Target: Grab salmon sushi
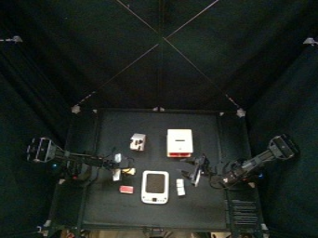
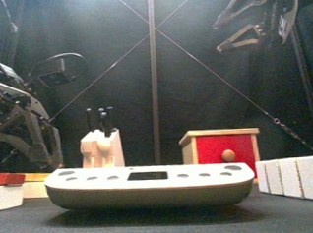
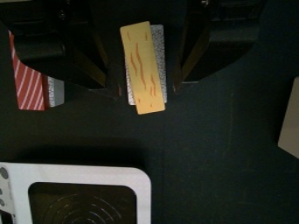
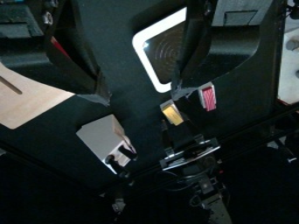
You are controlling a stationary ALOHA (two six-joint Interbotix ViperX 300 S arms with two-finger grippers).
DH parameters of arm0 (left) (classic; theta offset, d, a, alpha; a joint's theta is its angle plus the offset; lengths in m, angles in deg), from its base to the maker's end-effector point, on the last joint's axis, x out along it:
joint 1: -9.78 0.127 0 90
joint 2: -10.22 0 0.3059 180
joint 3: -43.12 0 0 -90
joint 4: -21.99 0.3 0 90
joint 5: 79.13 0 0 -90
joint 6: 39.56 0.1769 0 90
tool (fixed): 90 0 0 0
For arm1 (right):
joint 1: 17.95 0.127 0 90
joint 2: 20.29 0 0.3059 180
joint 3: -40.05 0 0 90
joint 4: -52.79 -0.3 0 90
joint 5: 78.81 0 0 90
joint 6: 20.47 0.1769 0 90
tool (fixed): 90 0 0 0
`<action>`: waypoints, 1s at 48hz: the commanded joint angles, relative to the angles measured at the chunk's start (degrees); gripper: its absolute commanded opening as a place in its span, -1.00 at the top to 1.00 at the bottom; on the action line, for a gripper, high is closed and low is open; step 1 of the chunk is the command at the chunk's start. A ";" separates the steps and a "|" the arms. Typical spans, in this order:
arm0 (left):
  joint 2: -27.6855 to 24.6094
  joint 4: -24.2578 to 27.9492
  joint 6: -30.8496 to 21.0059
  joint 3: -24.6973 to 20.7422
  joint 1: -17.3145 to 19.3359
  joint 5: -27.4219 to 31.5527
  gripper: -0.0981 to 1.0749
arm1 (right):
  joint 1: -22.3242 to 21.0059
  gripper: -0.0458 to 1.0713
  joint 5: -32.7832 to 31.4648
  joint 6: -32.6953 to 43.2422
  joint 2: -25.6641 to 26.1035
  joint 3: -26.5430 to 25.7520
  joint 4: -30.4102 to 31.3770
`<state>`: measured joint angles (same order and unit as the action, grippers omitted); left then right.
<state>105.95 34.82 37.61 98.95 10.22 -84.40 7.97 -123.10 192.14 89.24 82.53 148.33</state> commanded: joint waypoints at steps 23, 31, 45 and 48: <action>8.00 -1.67 -0.18 -2.11 -7.82 1.32 -0.65 | -0.09 -0.70 0.00 0.09 0.35 -0.44 0.26; 7.73 -4.13 -0.18 -4.31 -11.16 6.86 -0.65 | -0.09 -0.70 0.00 0.18 0.35 -0.53 0.18; 4.13 -8.26 -0.35 -9.14 -16.96 17.05 -0.64 | -0.09 -0.70 0.00 0.09 0.35 -0.44 -0.44; 2.46 -8.35 -0.35 -10.37 -17.93 18.19 -0.64 | -0.09 -0.70 0.00 0.09 0.35 -0.44 -0.62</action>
<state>110.08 26.74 37.35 91.31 -6.48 -67.35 7.97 -122.93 192.14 89.24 82.53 147.80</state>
